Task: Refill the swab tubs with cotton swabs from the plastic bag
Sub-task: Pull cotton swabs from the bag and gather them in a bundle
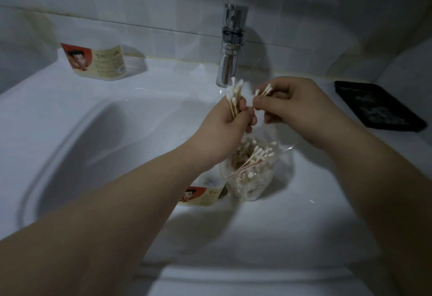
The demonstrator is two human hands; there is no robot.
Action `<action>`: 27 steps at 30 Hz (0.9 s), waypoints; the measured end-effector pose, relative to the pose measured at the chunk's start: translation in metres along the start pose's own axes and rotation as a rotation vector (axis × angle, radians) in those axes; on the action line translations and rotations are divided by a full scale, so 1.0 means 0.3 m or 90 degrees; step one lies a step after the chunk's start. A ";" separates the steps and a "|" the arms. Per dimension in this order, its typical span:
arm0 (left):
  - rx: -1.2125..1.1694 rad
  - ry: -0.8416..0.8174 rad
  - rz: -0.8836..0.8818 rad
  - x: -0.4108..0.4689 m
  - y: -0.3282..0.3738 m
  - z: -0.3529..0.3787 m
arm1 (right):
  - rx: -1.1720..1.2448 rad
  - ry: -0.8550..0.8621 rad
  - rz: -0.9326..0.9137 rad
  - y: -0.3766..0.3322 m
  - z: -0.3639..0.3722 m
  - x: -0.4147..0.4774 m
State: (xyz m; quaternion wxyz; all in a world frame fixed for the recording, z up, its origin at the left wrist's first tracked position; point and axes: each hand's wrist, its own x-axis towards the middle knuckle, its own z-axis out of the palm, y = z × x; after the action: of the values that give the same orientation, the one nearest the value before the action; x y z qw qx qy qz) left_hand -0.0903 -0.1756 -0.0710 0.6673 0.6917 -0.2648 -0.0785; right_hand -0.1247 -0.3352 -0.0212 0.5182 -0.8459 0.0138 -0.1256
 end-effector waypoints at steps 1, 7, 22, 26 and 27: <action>0.007 0.004 0.009 -0.001 0.001 0.000 | 0.010 0.013 -0.007 -0.002 0.000 -0.001; 0.032 -0.002 0.037 0.008 -0.020 -0.007 | -0.027 0.037 -0.091 0.009 0.021 0.000; -0.122 0.137 0.034 0.010 0.090 -0.037 | -0.239 -0.107 -0.145 -0.006 0.027 -0.035; -0.384 0.095 -0.098 0.022 0.138 -0.049 | -0.254 -0.142 -0.154 -0.010 0.032 -0.044; -0.411 0.073 -0.139 0.018 0.134 -0.045 | -0.251 -0.152 -0.156 -0.009 0.035 -0.042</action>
State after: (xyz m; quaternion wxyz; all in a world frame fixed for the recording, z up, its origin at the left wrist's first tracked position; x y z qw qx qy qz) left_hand -0.0900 -0.1650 -0.0297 0.8531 0.4726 -0.1128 -0.1903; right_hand -0.1347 -0.3229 -0.0259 0.3221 -0.9347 -0.1257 -0.0818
